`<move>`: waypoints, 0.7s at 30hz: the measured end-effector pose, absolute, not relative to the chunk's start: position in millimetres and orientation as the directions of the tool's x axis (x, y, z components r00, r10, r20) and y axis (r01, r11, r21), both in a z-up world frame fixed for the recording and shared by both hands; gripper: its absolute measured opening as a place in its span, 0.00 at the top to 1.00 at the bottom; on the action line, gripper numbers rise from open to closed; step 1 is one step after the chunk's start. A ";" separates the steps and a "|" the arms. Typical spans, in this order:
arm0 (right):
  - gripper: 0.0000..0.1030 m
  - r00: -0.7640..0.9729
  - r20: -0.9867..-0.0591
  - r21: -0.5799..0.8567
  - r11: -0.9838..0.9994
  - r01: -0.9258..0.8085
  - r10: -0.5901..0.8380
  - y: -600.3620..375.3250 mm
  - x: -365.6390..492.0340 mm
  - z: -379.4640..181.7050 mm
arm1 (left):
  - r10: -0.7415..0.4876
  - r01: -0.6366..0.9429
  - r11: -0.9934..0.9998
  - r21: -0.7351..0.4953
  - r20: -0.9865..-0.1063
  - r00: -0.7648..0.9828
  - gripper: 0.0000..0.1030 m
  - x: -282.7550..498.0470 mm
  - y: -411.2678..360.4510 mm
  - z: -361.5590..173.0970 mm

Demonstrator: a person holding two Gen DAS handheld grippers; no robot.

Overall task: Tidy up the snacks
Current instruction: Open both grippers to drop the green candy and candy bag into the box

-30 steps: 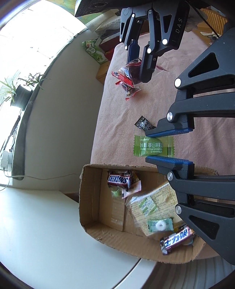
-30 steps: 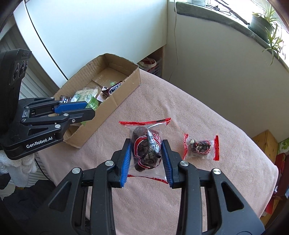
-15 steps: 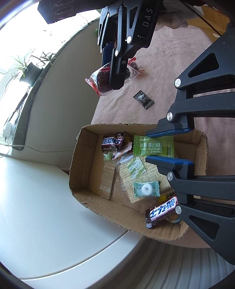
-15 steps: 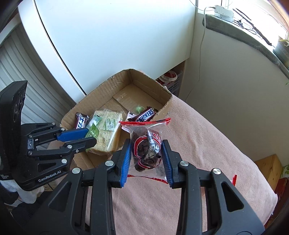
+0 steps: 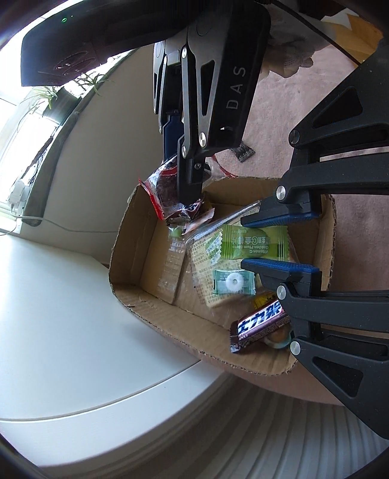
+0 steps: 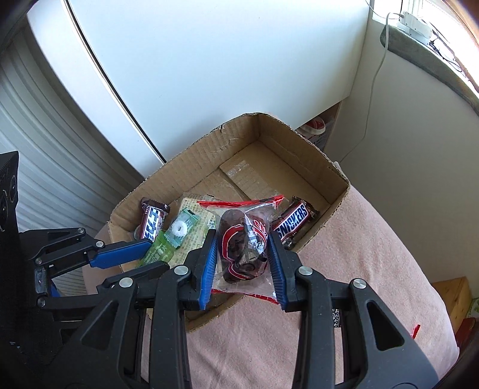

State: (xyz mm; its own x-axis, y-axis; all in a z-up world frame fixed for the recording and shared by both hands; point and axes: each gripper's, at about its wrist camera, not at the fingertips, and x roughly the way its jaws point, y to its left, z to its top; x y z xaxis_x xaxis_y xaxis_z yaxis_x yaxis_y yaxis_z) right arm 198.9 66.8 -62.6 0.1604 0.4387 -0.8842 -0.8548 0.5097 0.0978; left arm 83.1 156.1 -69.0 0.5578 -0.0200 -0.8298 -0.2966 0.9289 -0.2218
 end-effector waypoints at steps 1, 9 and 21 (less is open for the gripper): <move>0.67 0.156 -0.885 0.102 0.509 -0.854 0.439 67.6 199.8 -63.0 | -0.019 -0.299 0.928 -0.223 -0.829 0.559 0.81 82.2 156.6 -69.0; 0.65 0.142 -0.883 0.118 0.505 -0.855 0.447 71.7 202.0 -63.1 | -0.013 -0.303 0.928 -0.217 -0.831 0.557 0.80 80.8 157.1 -67.1; 0.25 0.193 -0.871 0.088 0.530 -0.844 0.451 66.1 205.3 -54.7 | 0.029 -0.332 0.925 -0.186 -0.836 0.549 0.53 80.8 161.7 -64.3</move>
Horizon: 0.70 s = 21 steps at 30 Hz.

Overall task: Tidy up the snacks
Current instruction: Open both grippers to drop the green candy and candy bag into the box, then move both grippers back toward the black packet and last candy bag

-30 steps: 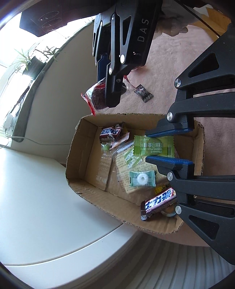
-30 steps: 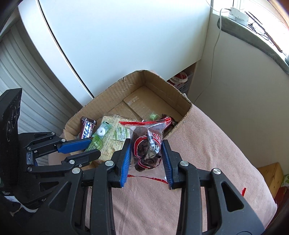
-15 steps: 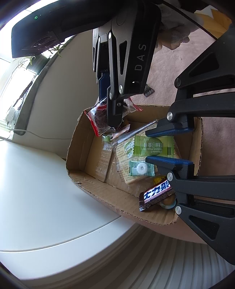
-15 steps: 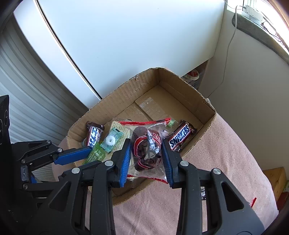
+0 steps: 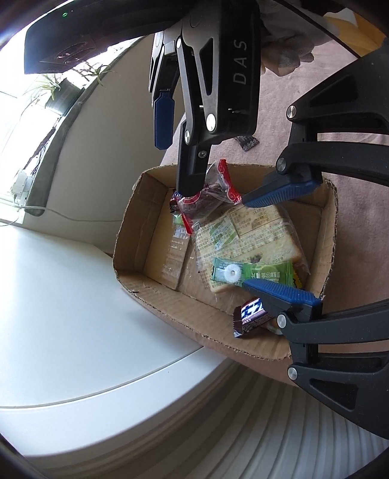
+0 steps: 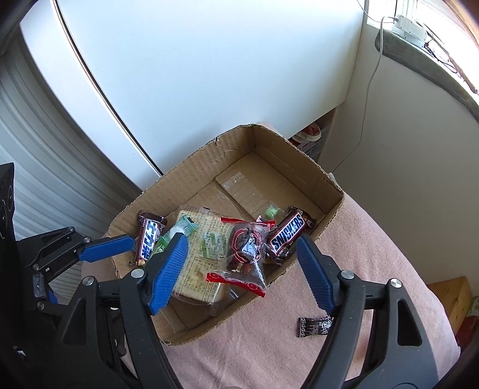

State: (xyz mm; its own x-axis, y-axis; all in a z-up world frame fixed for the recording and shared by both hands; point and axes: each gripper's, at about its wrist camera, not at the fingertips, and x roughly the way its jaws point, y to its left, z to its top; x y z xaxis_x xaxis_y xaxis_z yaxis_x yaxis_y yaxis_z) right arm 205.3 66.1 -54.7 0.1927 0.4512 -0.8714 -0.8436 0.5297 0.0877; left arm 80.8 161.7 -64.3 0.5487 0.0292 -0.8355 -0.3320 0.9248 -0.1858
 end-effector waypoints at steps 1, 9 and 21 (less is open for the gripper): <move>0.25 0.196 -0.872 0.084 0.531 -0.843 0.448 64.8 205.1 -54.7 | 0.032 -0.332 0.926 -0.180 -0.837 0.546 0.52 81.5 161.4 -64.2; 0.24 0.222 -0.871 0.074 0.563 -0.823 0.438 40.3 212.5 -48.6 | 0.037 -0.304 0.939 -0.161 -0.832 0.554 0.52 86.0 155.8 -62.7; 0.24 0.309 -0.865 0.094 0.733 -0.674 0.395 -64.8 244.9 -42.0 | -0.073 -0.158 0.967 -0.198 -0.814 0.576 0.52 111.5 111.6 -54.7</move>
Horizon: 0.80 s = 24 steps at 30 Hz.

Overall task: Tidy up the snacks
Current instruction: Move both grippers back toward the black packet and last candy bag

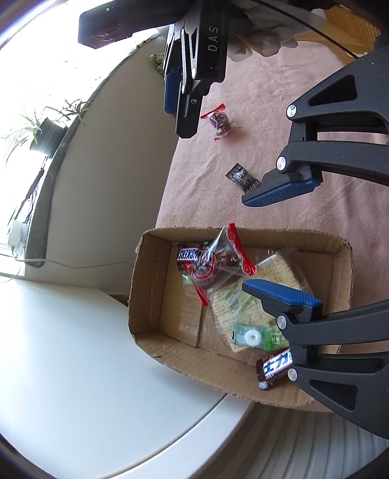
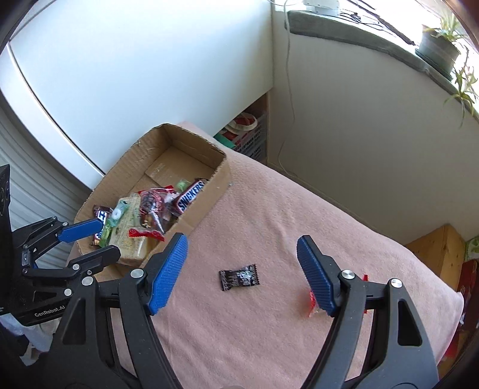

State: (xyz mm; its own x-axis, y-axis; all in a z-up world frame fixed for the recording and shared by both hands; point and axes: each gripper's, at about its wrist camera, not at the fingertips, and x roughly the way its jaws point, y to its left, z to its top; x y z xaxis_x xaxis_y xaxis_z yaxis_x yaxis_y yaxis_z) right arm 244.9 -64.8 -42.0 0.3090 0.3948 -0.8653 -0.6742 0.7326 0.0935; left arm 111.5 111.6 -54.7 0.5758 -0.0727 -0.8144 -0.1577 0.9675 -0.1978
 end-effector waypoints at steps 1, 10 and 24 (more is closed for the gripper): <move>0.24 0.315 -0.866 0.097 0.749 -0.655 0.388 -75.2 247.7 -43.0 | -0.081 -0.143 0.970 -0.198 -0.814 0.575 0.52 114.4 106.8 -54.5; 0.24 0.327 -0.892 0.152 0.887 -0.436 0.313 -168.8 273.0 -58.6 | -0.164 -0.019 0.978 -0.209 -0.820 0.548 0.52 143.0 63.4 -59.0; 0.24 0.166 -0.924 0.336 0.938 -0.084 0.345 -205.3 310.7 -124.6 | -0.247 0.053 0.967 -0.249 -0.871 0.425 0.52 186.1 21.9 -103.2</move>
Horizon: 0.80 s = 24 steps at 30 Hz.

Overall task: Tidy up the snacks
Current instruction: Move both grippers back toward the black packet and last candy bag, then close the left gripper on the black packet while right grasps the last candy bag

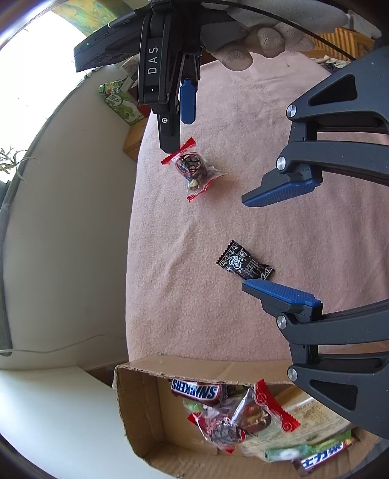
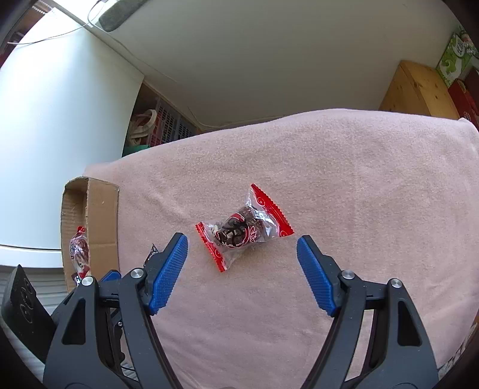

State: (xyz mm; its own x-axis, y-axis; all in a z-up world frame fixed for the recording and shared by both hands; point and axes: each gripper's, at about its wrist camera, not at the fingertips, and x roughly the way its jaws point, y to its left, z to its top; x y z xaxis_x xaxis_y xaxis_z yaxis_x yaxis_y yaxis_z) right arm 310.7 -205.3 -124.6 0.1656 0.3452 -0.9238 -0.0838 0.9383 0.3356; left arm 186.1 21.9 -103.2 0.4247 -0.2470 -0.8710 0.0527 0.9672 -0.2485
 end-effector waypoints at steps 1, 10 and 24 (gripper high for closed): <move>0.24 0.155 -0.924 0.343 0.937 -0.065 0.349 -204.2 312.7 -129.6 | -0.244 0.054 0.968 -0.245 -0.875 0.418 0.52 188.7 21.5 -106.0; 0.24 0.107 -0.939 0.330 0.944 0.012 0.327 -196.1 325.5 -161.5 | -0.202 0.056 0.979 -0.195 -0.911 0.360 0.52 203.8 15.6 -133.6; 0.36 0.072 -0.961 0.264 0.962 -0.061 0.269 -172.6 328.1 -178.3 | -0.116 0.100 0.991 -0.086 -0.928 0.354 0.65 211.4 6.2 -144.8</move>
State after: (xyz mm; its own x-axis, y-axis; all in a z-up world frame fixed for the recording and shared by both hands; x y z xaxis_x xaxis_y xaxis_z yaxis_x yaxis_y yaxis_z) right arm 328.1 -172.6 -178.3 0.0723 0.2686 -0.9605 -0.0614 0.9624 0.2645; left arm 211.4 6.2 -144.8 0.3536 -0.1158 -0.9282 0.1001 0.9913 -0.0855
